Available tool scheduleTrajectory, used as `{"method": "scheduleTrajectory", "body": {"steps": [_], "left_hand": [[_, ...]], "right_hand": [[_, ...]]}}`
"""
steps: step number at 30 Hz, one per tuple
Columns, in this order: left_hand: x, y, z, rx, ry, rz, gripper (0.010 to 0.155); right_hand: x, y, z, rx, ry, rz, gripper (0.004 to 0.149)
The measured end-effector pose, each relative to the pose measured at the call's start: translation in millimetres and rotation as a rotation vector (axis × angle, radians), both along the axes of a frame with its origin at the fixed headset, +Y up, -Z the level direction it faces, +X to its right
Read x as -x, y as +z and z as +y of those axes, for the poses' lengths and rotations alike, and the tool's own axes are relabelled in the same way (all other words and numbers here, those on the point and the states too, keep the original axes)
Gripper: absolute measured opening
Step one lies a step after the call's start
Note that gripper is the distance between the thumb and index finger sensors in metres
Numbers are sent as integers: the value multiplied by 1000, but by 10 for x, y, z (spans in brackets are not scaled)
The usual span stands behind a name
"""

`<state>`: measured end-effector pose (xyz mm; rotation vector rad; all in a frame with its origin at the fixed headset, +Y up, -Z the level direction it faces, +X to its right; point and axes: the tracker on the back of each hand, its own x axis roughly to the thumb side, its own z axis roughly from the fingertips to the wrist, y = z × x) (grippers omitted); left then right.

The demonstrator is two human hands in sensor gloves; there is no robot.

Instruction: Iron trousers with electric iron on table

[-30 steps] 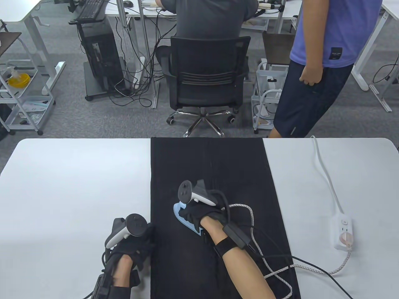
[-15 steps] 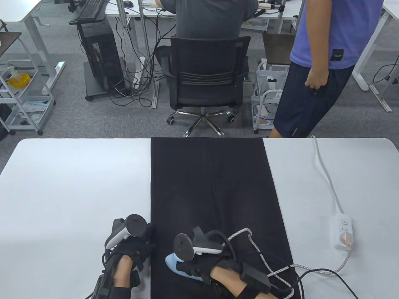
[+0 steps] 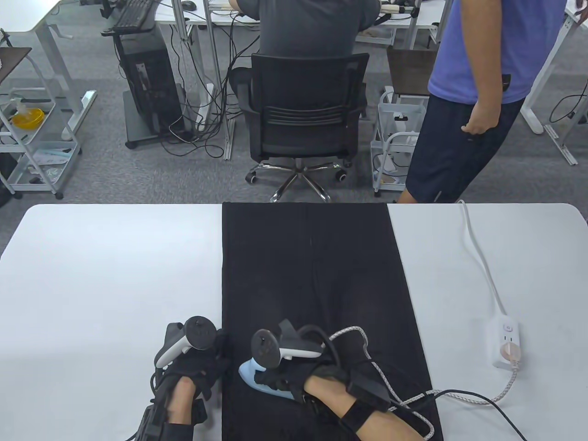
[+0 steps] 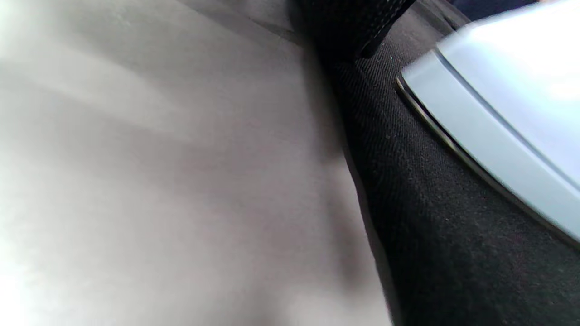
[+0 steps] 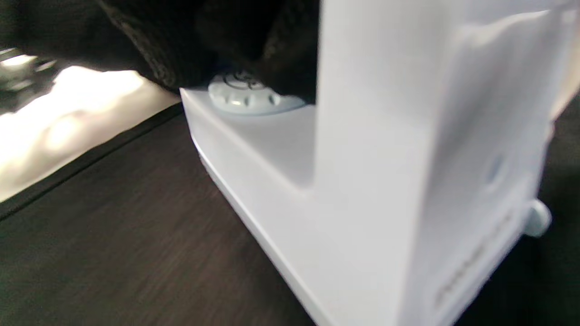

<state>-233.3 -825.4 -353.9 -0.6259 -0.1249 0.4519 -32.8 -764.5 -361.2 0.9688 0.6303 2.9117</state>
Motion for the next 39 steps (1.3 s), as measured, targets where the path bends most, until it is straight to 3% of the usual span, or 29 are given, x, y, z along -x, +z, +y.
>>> {"method": "scheduleTrajectory", "body": {"steps": [5,10,14,17,23,27,32,35,39], "left_hand": [[0,-2,1,2,0,-3,78],[-6,-5,3,4,-7,-10,79],[-13,-6,0,2,-9,-14,78],[-19,-6,-2,3,-3,-14,79],[-29,-4,-5,3,1,-10,79],[-35,-4,-6,4,-1,-9,79],[-29,-6,-6,4,3,-8,79],[-24,-5,-10,5,10,-3,78],[-19,-3,-11,5,11,-3,79]], "right_hand": [[77,-656,5,-4,-2,-155,48],[56,-1160,9,-13,7,-280,49],[-42,-1406,8,-28,1,-374,50],[-89,-1441,-1,-7,-21,-385,49],[-120,-1293,-7,21,-5,-339,48],[-130,-1062,-8,28,-4,-249,48],[-104,-578,-10,27,-3,-78,48],[-83,-172,-15,25,0,51,48],[-91,217,-17,17,3,118,49]]}}
